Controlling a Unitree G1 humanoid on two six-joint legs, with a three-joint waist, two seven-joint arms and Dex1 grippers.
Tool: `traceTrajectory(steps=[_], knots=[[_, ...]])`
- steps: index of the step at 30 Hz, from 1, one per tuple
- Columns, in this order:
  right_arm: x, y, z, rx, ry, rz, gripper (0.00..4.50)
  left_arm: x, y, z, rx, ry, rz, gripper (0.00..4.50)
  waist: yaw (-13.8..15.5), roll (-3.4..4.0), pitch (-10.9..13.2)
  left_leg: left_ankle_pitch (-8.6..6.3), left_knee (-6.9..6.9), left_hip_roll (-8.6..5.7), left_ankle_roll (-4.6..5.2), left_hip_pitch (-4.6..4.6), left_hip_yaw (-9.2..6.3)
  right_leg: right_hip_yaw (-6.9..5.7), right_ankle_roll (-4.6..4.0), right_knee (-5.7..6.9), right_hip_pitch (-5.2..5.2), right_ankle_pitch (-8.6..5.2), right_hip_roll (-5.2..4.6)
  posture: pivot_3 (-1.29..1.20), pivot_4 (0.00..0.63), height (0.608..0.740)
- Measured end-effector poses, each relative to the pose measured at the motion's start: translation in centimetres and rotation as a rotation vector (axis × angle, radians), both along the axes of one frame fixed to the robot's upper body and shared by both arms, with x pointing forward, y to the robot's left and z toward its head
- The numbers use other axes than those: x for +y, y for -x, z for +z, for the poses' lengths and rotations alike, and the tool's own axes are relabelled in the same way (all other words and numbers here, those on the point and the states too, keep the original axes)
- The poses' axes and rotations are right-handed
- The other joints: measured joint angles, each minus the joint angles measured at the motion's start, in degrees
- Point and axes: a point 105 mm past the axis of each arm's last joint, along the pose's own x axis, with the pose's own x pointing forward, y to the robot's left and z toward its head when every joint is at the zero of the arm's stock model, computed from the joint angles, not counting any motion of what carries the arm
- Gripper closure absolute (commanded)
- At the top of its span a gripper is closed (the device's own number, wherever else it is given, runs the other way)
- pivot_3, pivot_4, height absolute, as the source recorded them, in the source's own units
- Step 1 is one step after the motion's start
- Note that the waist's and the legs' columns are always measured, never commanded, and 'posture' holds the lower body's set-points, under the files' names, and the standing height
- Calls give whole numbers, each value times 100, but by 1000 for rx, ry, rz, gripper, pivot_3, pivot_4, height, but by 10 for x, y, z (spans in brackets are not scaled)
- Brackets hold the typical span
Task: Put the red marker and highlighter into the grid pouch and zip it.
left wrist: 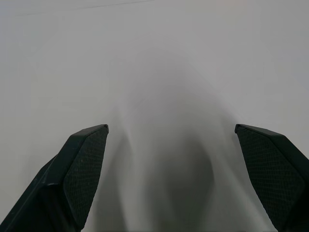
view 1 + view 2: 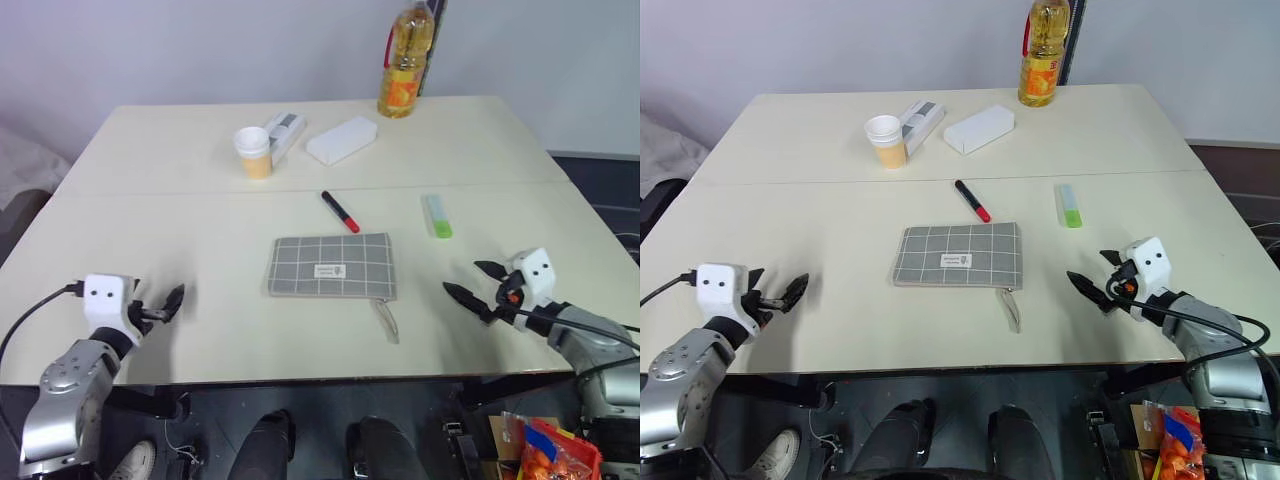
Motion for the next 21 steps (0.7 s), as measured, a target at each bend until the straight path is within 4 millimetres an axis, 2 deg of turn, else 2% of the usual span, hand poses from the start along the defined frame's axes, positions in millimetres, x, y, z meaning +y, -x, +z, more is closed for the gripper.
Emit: traceTrajectory(steps=[3, 4, 7, 11, 14, 16, 18, 21], knots=[[25, -1, 2, -5, -20, 64, 2384, -12, -2, -1, -15, 1, -35, 0, -2, 0, 0, 0, -1, 1, 0, 0, 0, 2, 2, 0, -2, 1, 1, 0, 150, 740], [34, -1, 3, -9, -25, 89, 3006, -15, -2, -2, -16, 0, -44, 0, -2, 0, 0, 0, -1, 1, 0, 0, 0, 3, 2, 0, -1, 1, 1, 0, 150, 740], [63, -5, 14, -48, -49, 143, 4478, -27, -3, -6, -13, -14, -94, 0, 0, 1, 0, 0, -1, 0, 0, 0, 1, 5, 2, 0, -3, 1, 1, 0, 150, 740], [102, -11, 37, -124, -62, 206, 4478, -41, -6, -5, -24, -51, -170, 0, 6, 1, 1, 0, -2, 0, 0, 0, -1, 5, 2, -1, -3, 1, 1, 0, 150, 740], [116, -17, 35, -126, -10, 199, 4478, -47, -12, 1, -48, -81, -209, 0, 11, 1, 1, 0, -2, -1, 0, -1, -1, 5, 1, -3, -3, 1, 0, 0, 150, 740], [122, -21, 25, -100, 32, 176, 4478, -45, -13, 0, -49, -107, -223, 0, 8, 0, 0, 0, -11, -3, 0, -5, 2, 10, 9, -25, -1, 5, -3, 0, 150, 740], [129, -31, 7, -34, 49, 129, 4478, -52, -22, 2, -59, -171, -290, 0, -3, -1, 0, 0, -11, -1, 0, -5, 2, 9, 8, -25, -3, 12, 2, 0, 150, 740], [134, -33, -12, 35, 59, 96, 4478, -59, -28, 8, -98, -246, -359, 0, -4, 3, 2, 0, -13, -1, 0, -5, 7, 15, 9, -25, -5, 12, 2, 0, 150, 740]])
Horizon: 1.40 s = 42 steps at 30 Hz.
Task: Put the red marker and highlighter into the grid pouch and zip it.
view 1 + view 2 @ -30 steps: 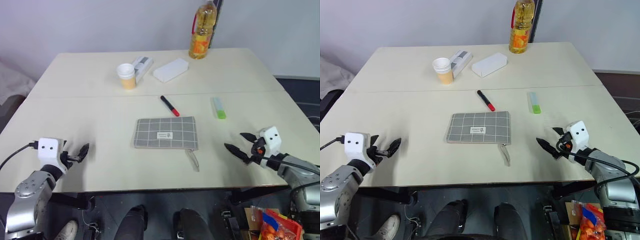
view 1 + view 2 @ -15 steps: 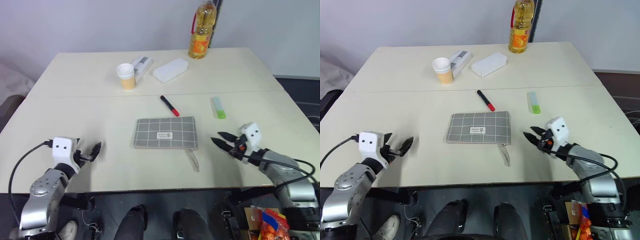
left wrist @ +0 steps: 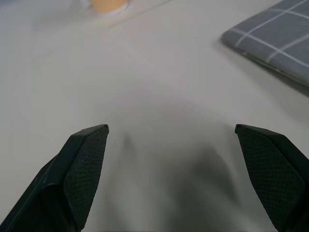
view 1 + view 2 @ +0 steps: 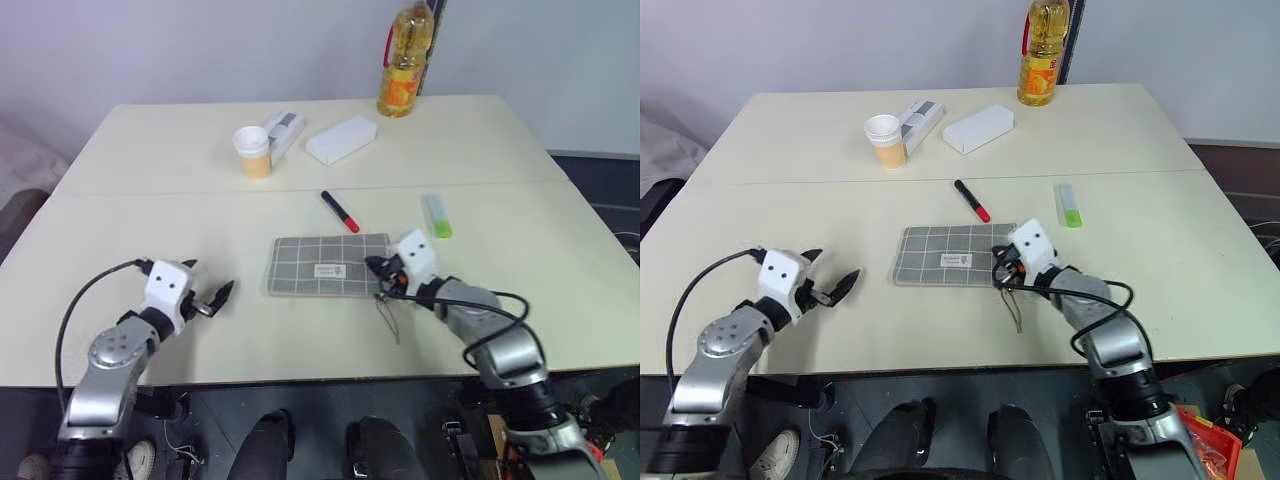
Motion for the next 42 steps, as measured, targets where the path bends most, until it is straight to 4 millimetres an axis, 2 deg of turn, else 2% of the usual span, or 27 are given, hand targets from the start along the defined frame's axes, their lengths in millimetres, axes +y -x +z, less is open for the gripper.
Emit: traceTrajectory(steps=[3, 9, 13, 17, 19, 22, 27, 28, 29, 33, 38, 42], knots=[[-1, -3, 1, -1, 4, -17, 4478, 0, -7, 0, -25, -81, -57, 0, -12, -1, 0, 0, -1, 0, 0, 2, 8, 7, 7, 0, 0, 4, 2, 0, 150, 740], [0, -6, 1, 0, 1, -21, 4478, -16, -23, 0, -126, -305, -271, 0, -22, 0, -1, 1, -1, 2, 1, 10, 45, 22, 19, 0, 1, 14, 2, 0, 150, 740], [1, -8, 1, 0, -3, -22, 4478, -37, -37, 4, -235, -397, -417, 0, -29, -1, -2, 1, 1, 1, 2, 10, 51, 27, 38, 0, 1, 25, 4, 0, 150, 740], [3, -8, 1, -3, -7, -24, 4478, -63, -42, 5, -337, -458, -568, 0, -86, -2, -2, 1, 2, 0, 3, 9, 57, 33, 50, 0, -1, 31, 5, 0, 150, 740], [3, -9, 1, -6, -5, -30, 4478, -70, -43, 5, -370, -474, -613, 0, -123, -2, -2, 1, 2, -2, 4, 9, 57, 34, 54, 0, -1, 34, 7, 0, 150, 740], [2, -9, 1, -10, 1, -41, 4500, -78, -44, 4, -402, -511, -686, 901, -138, -2, -2, 2, 3, -2, 4, 10, 58, 34, 57, 2, 0, 35, 10, 0, 150, 740], [0, -8, 0, -11, 1, -54, 4500, -82, -44, 0, -418, -500, -718, 3512, -144, -2, -2, 2, 7, -2, 5, 9, 57, 35, 59, 4, 0, 36, 14, 0, 150, 740], [-1, -8, 0, -12, 1, -56, 4500, -82, -45, 3, -434, -497, -713, 4166, -144, -2, -2, 2, 8, -3, 5, 9, 57, 35, 60, 4, 0, 37, 14, 0, 150, 740], [-1, -8, 0, -13, 1, -58, 4500, -84, -47, 8, -457, -496, -713, 4395, -142, -3, -2, 2, 10, -3, 5, 9, 57, 35, 61, 5, 0, 37, 14, 0, 150, 740], [-1, -7, 1, -19, 1, -63, 4500, -86, -49, 12, -479, -469, -694, 4395, -146, -3, -2, 2, 13, -6, 5, 9, 59, 37, 64, 9, 0, 38, 15, 0, 150, 740], [-3, -8, 13, -66, -18, -60, 4500, -79, -44, 5, -426, -397, -636, 4395, -178, -2, -2, 2, 13, -3, 5, 10, 59, 44, 63, 17, -5, 39, 13, 0, 150, 740], [-9, -4, 37, -115, -54, -9, 2673, -58, -28, 3, -370, -225, -434, 4500, -234, -2, -2, -2, 13, 1, 12, 12, 58, 67, 63, 27, -16, 38, 8, 0, 150, 740]])
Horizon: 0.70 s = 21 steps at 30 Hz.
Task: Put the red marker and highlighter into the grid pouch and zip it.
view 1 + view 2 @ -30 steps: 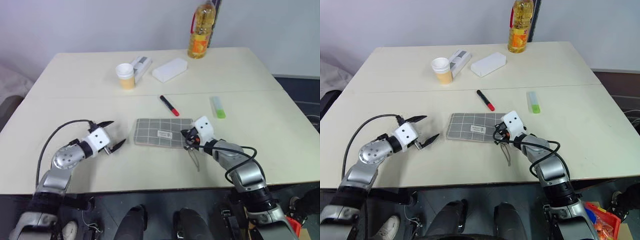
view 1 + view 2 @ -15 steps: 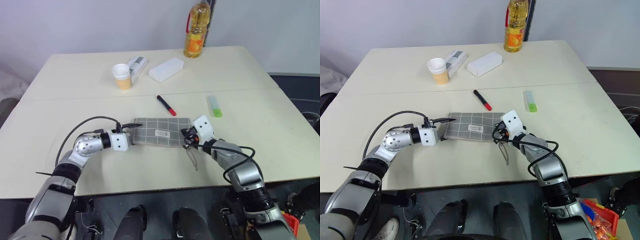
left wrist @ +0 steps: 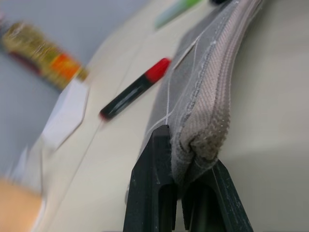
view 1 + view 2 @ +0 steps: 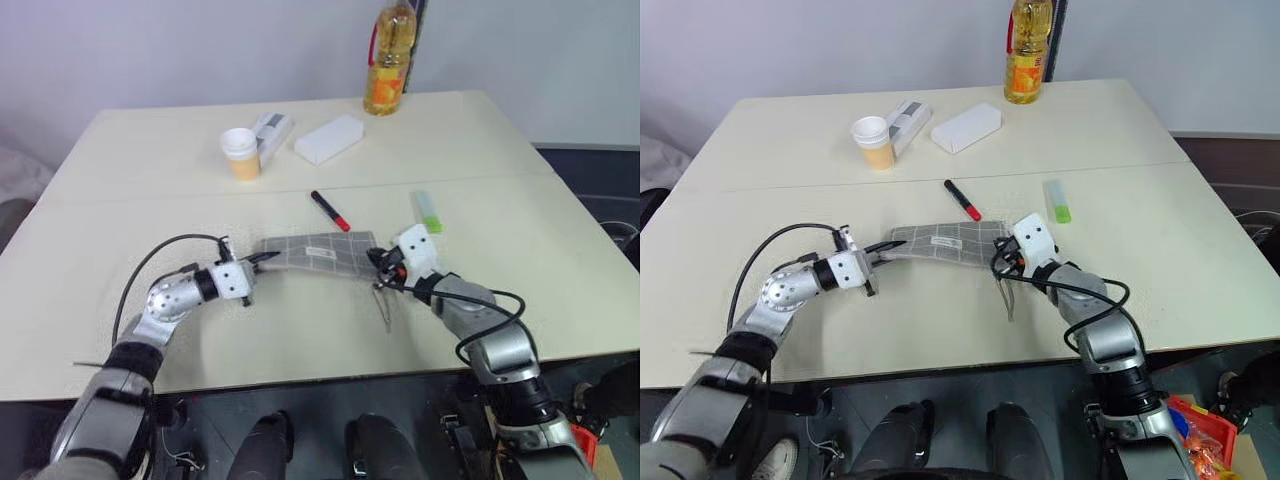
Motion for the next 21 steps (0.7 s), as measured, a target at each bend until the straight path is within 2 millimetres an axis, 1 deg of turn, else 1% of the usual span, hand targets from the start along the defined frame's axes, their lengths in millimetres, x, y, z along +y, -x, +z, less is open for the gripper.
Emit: traceTrajectory(steps=[1, 2, 4, 5, 7, 10, 12, 16, 17, 19, 20, 21], knots=[[-2, 1, 5, -9, -2, 10, 2177, 4, 4, -1, 19, 27, 31, 4500, -1, 0, 0, 0, 0, 0, 0, 1, -1, 0, 0, 0, 1, 0, -1, 0, 150, 740], [-3, 3, 9, -17, -4, 19, 1559, 7, 8, 1, 34, 51, 64, 4500, 0, 0, 0, 0, 1, 0, 0, 1, -4, 0, 0, 1, 2, 0, 0, 0, 150, 740], [-1, 6, 12, -7, -27, 49, 576, 11, 14, 5, 42, 71, 110, 4500, 3, 0, 0, 0, 1, 0, 0, 4, -3, 0, -1, 2, 4, 0, 1, 0, 150, 740], [2, 10, 13, 3, -44, 76, 41, 16, 23, 7, 50, 92, 153, 4500, -11, 0, 0, -1, 2, 1, 1, 6, 0, 5, -1, 2, 5, 0, 0, 0, 150, 740], [1, 14, 11, 36, -68, 94, 41, 24, 35, 2, 88, 115, 222, 4500, -18, 1, 0, -1, 2, 0, 1, 7, 1, 7, -1, 2, 6, -1, -2, 0, 150, 740], [1, 19, 4, 80, -81, 112, 41, 29, 46, -2, 122, 134, 295, 4500, -1, 1, 0, -1, 2, 0, 1, 7, 2, 6, -2, 1, 6, -1, -1, 0, 150, 740], [7, 22, -1, 103, -77, 136, 41, 28, 50, -3, 128, 142, 318, 4500, 52, 1, 0, -1, 3, 0, 1, 9, 5, 6, -2, 1, 6, -2, 0, 0, 150, 740], [29, 24, -11, 132, -103, 166, 41, 28, 55, -6, 136, 140, 333, 4500, 86, 1, 0, -1, 3, 1, 1, 8, 8, 7, -3, 1, 4, -2, 0, 0, 150, 740], [33, 21, -13, 140, -108, 158, 41, 28, 55, -6, 135, 138, 335, 4500, 93, 1, 0, -1, 4, 1, 1, 8, 8, 7, -3, 0, 5, -2, 0, 0, 150, 740], [36, 12, -15, 143, -112, 119, 41, 28, 55, -6, 134, 137, 337, 4500, 99, 1, 0, -1, 5, 0, 1, 8, 10, 9, -3, 0, 5, -1, -1, 0, 150, 740], [36, 6, -16, 142, -111, 92, 571, 28, 55, -6, 134, 139, 338, 4500, 100, 1, 0, -1, 5, 0, 1, 8, 10, 9, -3, -1, 5, -1, -1, 0, 150, 740], [36, 3, -17, 144, -110, 76, 880, 27, 55, -7, 134, 142, 338, 4500, 99, 1, 0, -1, 4, 0, 1, 8, 11, 9, -3, -1, 5, -1, -1, 0, 150, 740]])
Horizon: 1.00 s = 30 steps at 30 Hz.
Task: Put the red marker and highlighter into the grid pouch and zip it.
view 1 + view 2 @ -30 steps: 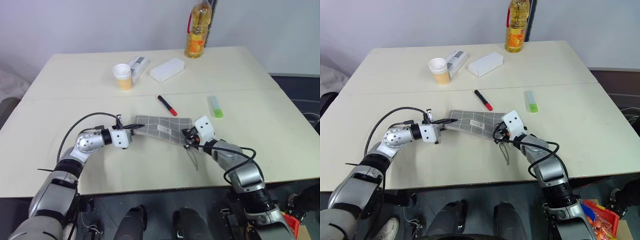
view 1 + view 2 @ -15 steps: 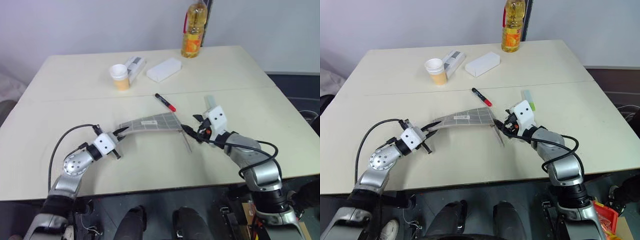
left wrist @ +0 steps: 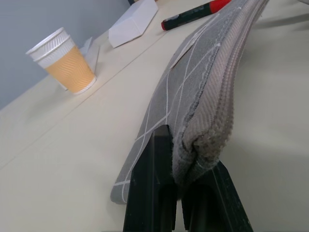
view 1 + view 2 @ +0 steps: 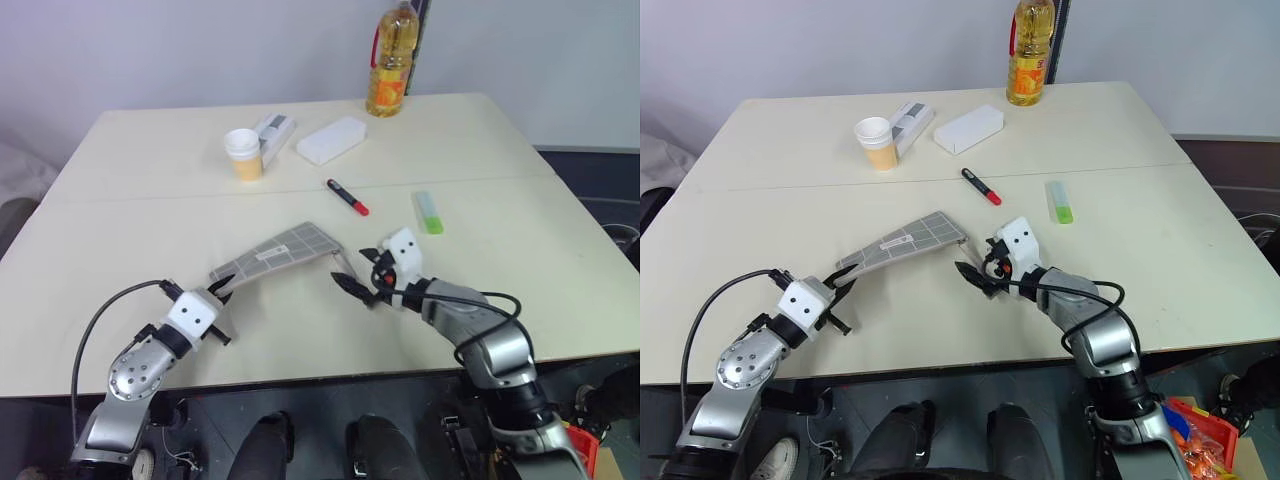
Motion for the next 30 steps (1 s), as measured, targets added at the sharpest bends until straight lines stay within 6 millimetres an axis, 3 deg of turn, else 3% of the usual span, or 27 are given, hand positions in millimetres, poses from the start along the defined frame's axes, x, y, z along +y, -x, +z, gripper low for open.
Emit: traceTrajectory(steps=[7, 16, 22, 30], knots=[[10, -1, -4, 4, -6, 10, 4455, -2, -2, -1, 6, -4, -1, 4500, -1, 0, 0, 0, -2, 0, 0, -2, -1, 0, 0, -1, -2, 0, 0, 0, 150, 740], [40, 16, -1, -54, 96, 131, 4455, -21, -14, -4, 33, 8, 8, 4500, 7, 0, 0, 0, 0, -1, 0, -2, -2, -1, 1, -1, -1, 0, 1, 0, 150, 740], [71, 29, 11, -92, 141, 272, 4455, -44, -22, 0, 35, 43, 8, 4500, 0, -1, 0, 0, 0, -1, 0, -2, -3, -1, 2, -1, -1, 0, 3, 0, 150, 740], [107, 42, 29, -134, 143, 446, 4455, -53, -32, 4, 53, 84, 44, 4500, -20, -1, -1, 0, 0, 0, 0, -2, -3, -2, 2, 0, -2, 1, 6, 0, 150, 740]])
